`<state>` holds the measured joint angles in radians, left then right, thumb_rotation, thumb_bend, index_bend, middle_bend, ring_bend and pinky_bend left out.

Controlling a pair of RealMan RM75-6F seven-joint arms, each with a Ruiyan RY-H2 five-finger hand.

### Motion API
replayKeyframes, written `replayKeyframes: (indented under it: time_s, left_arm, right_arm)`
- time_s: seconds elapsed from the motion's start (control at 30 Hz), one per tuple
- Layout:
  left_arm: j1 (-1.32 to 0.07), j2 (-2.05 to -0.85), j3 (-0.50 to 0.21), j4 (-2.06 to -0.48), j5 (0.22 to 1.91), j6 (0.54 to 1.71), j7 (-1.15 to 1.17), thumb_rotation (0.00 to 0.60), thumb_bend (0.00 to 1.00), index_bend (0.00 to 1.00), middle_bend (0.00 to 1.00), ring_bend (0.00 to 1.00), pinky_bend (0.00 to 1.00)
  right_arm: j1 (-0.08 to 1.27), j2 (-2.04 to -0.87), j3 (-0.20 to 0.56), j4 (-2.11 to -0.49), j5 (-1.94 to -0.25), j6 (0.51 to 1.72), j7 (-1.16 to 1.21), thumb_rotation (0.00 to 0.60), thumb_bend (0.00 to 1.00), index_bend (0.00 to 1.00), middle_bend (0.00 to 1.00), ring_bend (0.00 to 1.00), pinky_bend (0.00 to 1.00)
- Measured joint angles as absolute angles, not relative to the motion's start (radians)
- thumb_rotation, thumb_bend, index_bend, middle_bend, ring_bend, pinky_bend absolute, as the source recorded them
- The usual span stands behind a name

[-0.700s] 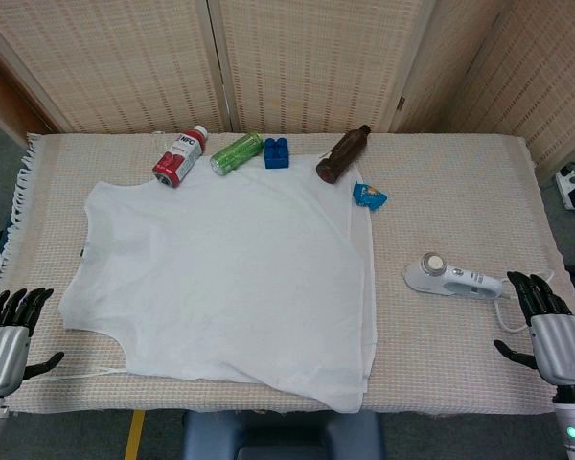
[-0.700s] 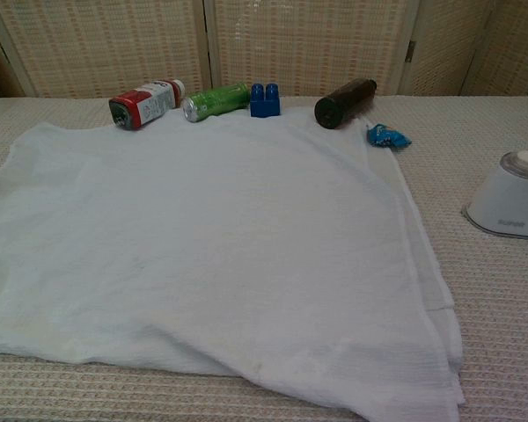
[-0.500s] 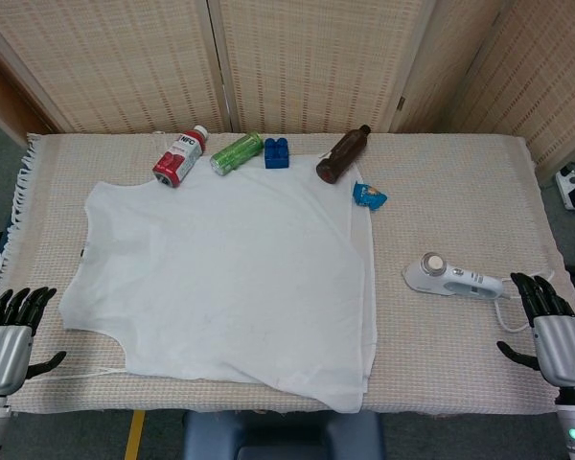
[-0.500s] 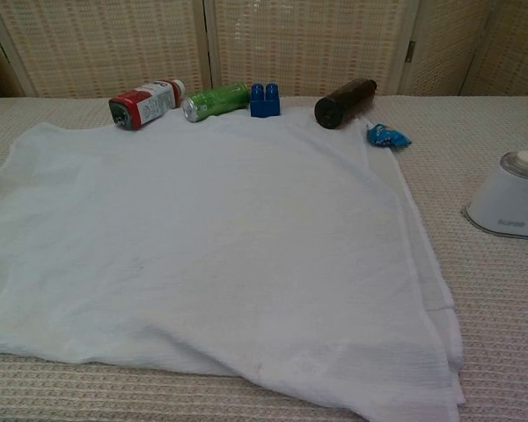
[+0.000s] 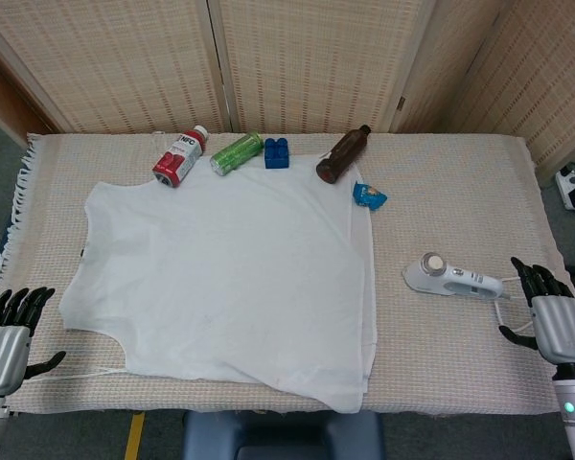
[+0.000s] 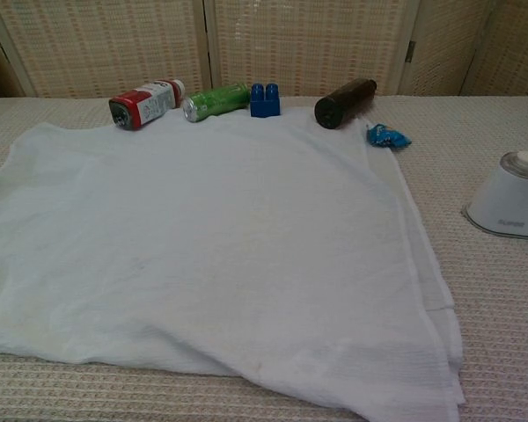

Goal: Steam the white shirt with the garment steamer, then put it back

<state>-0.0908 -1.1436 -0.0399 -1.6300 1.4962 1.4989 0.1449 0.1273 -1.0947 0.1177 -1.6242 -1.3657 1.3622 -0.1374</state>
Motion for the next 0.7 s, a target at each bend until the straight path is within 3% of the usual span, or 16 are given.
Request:
replayKeyframes:
  time_s: [0.37, 0.7]
  left_arm:
    - [-0.089, -1.144, -0.029, -1.633, 1.488, 1.478, 0.153, 0.600, 0.07, 0.15, 0.15, 0.10, 0.04]
    - [-0.095, -1.132, -0.031, -1.655, 1.489, 1.473, 0.169, 0.600, 0.07, 0.15, 0.14, 0.10, 0.04]
  right_arm:
    - [0.259, -1.168, 0.173, -1.425, -1.178, 1.092, -0.128, 0.600, 0.02, 0.23, 0.30, 0.24, 0.35]
    - [0.353, -1.274, 0.169, -1.288, -1.162, 0.965, -0.084, 0.600, 0.02, 0.32, 0.36, 0.28, 0.37]
